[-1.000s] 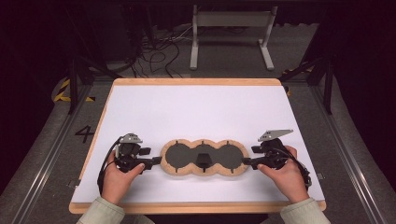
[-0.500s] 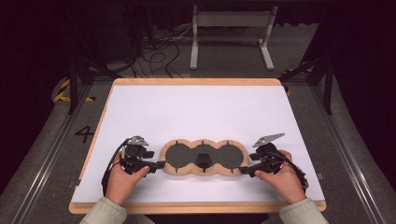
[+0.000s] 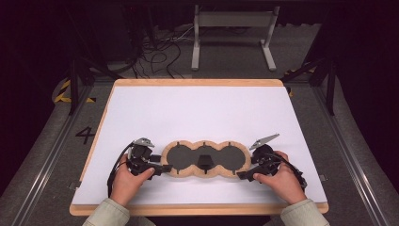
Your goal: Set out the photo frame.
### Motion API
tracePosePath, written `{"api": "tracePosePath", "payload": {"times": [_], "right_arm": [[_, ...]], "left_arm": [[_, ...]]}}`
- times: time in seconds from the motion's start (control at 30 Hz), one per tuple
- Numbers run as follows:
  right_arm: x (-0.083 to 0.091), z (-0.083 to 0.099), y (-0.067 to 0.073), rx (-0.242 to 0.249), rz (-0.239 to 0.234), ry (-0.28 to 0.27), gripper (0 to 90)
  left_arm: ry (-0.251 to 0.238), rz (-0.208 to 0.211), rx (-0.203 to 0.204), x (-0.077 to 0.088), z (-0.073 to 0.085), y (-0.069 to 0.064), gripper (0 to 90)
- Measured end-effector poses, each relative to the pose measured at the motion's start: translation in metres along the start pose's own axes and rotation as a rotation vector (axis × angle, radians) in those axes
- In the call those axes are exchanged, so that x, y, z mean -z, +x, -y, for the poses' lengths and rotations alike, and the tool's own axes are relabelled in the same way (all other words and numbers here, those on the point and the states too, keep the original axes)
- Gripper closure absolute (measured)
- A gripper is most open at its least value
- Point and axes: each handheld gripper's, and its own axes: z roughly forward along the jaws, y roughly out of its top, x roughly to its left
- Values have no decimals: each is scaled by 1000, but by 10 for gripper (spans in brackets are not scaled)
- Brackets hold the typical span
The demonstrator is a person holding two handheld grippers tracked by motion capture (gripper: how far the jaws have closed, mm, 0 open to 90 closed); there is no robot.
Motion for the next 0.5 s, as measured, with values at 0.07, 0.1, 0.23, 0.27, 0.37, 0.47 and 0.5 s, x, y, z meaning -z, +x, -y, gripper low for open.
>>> {"api": "tracePosePath", "payload": {"times": [0.07,0.1,0.23,0.27,0.37,0.47,0.5], "right_arm": [[0,0,0,2,2,1,126],[-1,0,0,7,4,4,126],[-1,0,0,12,2,5,126],[-1,0,0,13,3,5,125],[-1,0,1,17,8,6,125],[-1,-1,1,15,5,10,126],[-1,-2,1,13,6,14,128]], "left_arm": [[1,-6,-3,0,-1,0,283],[2,-2,0,-1,-1,0,283],[4,-1,3,-1,-1,0,283],[5,-3,2,-1,-1,0,284],[5,-2,1,-1,-1,0,284],[9,8,6,-1,-1,-1,284],[9,5,7,-1,-1,-1,284]]}}
